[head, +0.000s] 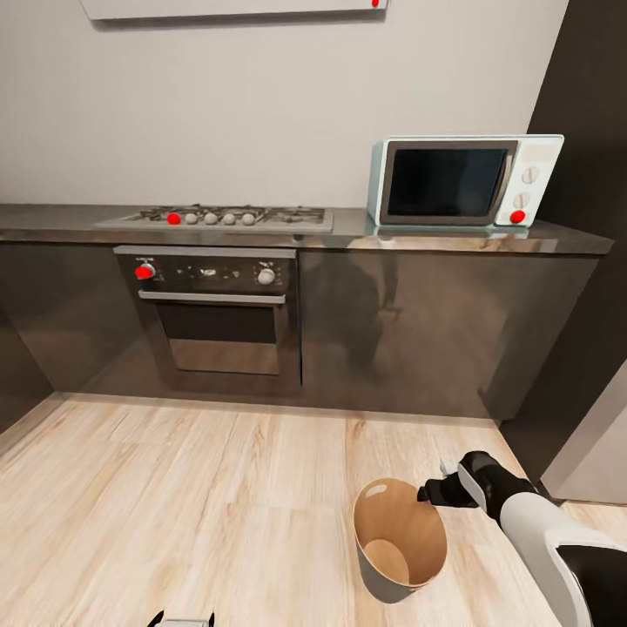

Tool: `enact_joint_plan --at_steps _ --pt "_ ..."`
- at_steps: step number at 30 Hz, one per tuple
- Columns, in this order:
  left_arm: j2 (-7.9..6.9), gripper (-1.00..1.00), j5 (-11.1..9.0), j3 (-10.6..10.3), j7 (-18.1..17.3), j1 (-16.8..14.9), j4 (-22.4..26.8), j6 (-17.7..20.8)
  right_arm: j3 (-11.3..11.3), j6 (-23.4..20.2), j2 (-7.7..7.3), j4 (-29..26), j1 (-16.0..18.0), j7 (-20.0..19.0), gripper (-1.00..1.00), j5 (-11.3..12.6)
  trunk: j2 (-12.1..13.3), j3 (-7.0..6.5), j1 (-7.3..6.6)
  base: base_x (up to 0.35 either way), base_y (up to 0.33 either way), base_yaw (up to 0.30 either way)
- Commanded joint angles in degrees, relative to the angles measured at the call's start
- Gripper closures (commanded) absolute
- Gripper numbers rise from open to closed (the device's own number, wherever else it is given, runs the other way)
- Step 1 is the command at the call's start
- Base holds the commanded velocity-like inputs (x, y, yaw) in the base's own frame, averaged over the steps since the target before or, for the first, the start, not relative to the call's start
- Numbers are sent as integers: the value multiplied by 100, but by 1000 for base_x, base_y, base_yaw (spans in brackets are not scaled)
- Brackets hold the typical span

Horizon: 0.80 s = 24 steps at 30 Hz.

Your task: Put the three can of soda from the living room inside the tash can in the kitchen.

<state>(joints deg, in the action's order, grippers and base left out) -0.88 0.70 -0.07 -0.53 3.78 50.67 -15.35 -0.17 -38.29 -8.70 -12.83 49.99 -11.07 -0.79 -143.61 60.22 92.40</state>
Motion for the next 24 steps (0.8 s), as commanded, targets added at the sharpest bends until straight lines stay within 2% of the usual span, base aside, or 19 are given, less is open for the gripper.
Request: enact_joint_plan --at_steps 1,7,24 --pt "0 -100 0 0 0 0 -1 -1 0 1 0 0 0 0 -100 0 0 0 0 0 0 0" --pt "0 -100 0 2 0 0 -2 -1 -1 5 -4 0 1 0 -100 0 0 0 0 0 0 0" --pt "-17 -100 0 -1 0 0 -4 6 -1 6 0 6 -6 0 -100 1 -23 377 44 0 0 0"
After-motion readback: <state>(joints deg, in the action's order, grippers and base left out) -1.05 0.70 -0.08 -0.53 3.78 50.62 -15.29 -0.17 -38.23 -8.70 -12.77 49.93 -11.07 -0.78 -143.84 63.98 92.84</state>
